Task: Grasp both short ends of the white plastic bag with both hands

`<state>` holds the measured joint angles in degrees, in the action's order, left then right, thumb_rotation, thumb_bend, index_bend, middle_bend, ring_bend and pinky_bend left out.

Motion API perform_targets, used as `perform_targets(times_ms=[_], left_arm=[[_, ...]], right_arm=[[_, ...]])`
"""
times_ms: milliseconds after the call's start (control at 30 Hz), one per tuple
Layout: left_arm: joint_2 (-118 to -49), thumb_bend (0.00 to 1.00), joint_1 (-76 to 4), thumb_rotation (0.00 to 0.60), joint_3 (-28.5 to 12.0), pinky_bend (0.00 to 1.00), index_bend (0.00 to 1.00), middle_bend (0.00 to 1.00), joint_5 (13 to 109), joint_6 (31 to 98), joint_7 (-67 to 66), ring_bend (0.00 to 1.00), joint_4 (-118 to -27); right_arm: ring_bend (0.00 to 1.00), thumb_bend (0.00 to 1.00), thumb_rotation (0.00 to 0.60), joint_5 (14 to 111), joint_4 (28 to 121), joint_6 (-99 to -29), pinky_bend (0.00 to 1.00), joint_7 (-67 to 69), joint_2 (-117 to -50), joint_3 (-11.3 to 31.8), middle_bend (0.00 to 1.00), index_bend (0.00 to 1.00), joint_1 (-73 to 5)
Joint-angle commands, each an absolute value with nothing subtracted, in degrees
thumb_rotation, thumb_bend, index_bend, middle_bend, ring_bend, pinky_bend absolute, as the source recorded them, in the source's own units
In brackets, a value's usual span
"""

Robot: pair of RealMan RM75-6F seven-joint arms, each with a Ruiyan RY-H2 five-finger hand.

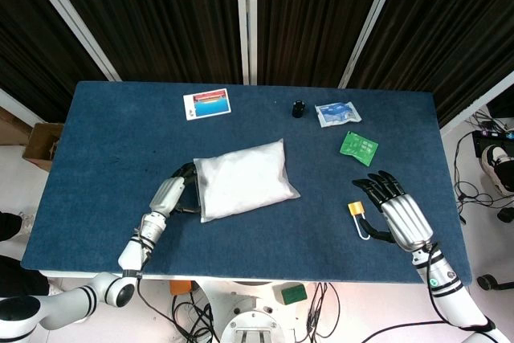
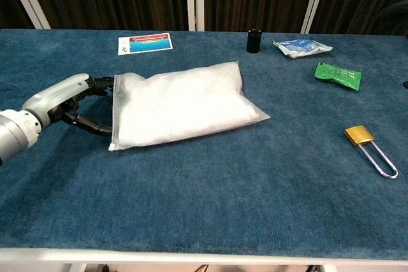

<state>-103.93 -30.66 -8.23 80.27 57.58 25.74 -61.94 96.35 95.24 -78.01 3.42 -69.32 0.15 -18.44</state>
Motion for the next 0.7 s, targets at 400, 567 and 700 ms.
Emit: perform_targets(times_ms=[400,567,700], left_arm=[[-107.25,0.27,-33.87,0.6,-9.7,0.09,0.45,0.11,78.48,54.43,26.85,0.0,-58.93],[-109.49,0.33,-35.2,0.6,-9.36,0.09,0.49,0.11,78.5,53.47,24.67,0.0,-55.44],[-111.36,0.39,-35.74,0.6,-9.22,0.09,0.57,0.14,78.57,53.68,23.69,0.0,-53.25]], right_arm=[[0.09,0.33,0.6,95.58,95.11,-77.26,0.12,3.28,-69.95,0.27,0.23,0.17,-18.43],[0.09,0.33,0.6,92.47,95.22,-74.57,0.12,2.29,-70.84,0.77,0.22,0.17,-18.91],[0.09,0.33,0.6,87.78,95.61,-68.15,0.12,-1.57,-72.48,1.52,0.22,0.17,-21.13]])
